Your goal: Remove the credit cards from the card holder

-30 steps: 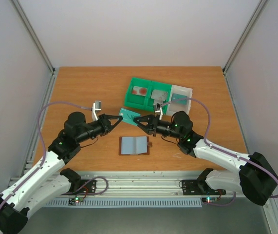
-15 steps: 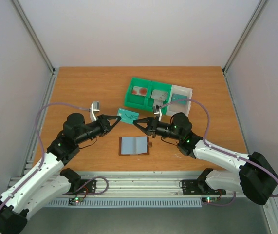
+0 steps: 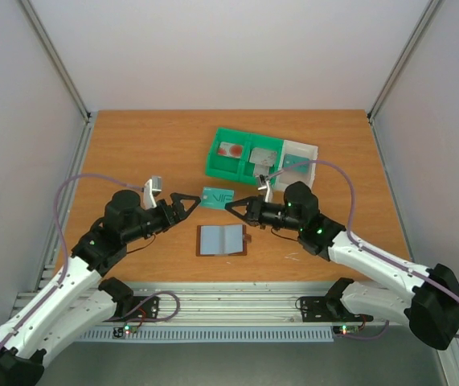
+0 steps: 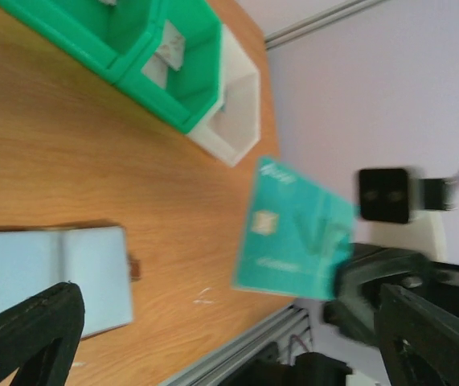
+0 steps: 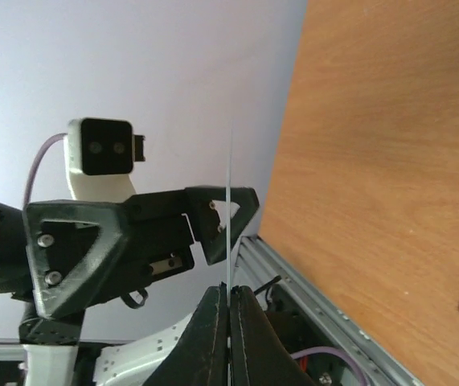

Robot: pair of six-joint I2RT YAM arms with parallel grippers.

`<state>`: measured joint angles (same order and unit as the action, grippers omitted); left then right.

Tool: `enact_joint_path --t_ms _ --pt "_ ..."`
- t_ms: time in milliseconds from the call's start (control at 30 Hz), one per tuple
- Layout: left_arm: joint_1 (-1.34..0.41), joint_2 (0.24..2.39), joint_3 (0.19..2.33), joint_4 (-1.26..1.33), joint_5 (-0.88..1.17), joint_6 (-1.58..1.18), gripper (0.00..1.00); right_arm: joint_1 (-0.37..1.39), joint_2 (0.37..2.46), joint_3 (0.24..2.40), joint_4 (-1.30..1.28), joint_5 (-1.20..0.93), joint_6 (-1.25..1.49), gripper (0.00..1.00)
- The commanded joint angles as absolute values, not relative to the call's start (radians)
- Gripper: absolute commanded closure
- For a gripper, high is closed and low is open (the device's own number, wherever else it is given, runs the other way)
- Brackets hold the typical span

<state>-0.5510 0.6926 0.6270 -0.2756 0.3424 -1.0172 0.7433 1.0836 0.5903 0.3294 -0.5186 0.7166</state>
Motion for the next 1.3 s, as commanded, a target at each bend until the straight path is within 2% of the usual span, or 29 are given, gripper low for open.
enact_joint_path --t_ms 0,267,433,667,967,1200,1267 --pt "-0.551 0.695 0.685 -0.440 0.286 -0.897 0.01 0.711 1.027 0.724 -0.023 -0.475 0.488 0.99" --pt "-0.552 0.798 0.739 -0.595 0.235 -0.782 0.01 0.622 1.063 0.974 -0.463 -0.377 0.204 0.99" --pt "-0.552 0.840 0.725 -0.608 0.244 -0.733 0.01 0.474 1.131 1.062 -0.614 -0.397 0.089 0.99" --pt "-0.552 0.913 0.732 -0.649 0.275 -0.660 0.01 0.273 1.201 1.127 -0.710 -0.445 0.017 0.99" --pt "-0.552 0.997 0.742 -0.658 0.321 -0.609 0.01 0.148 1.325 1.229 -0.785 -0.247 -0.049 0.99" --pt "-0.552 1.046 0.745 -0.648 0.343 -0.596 0.01 0.069 1.488 1.336 -0.791 -0.292 -0.072 0.99" --pt "-0.552 1.057 0.738 -0.633 0.355 -0.594 0.01 0.031 1.561 1.370 -0.794 -0.374 -0.087 0.99"
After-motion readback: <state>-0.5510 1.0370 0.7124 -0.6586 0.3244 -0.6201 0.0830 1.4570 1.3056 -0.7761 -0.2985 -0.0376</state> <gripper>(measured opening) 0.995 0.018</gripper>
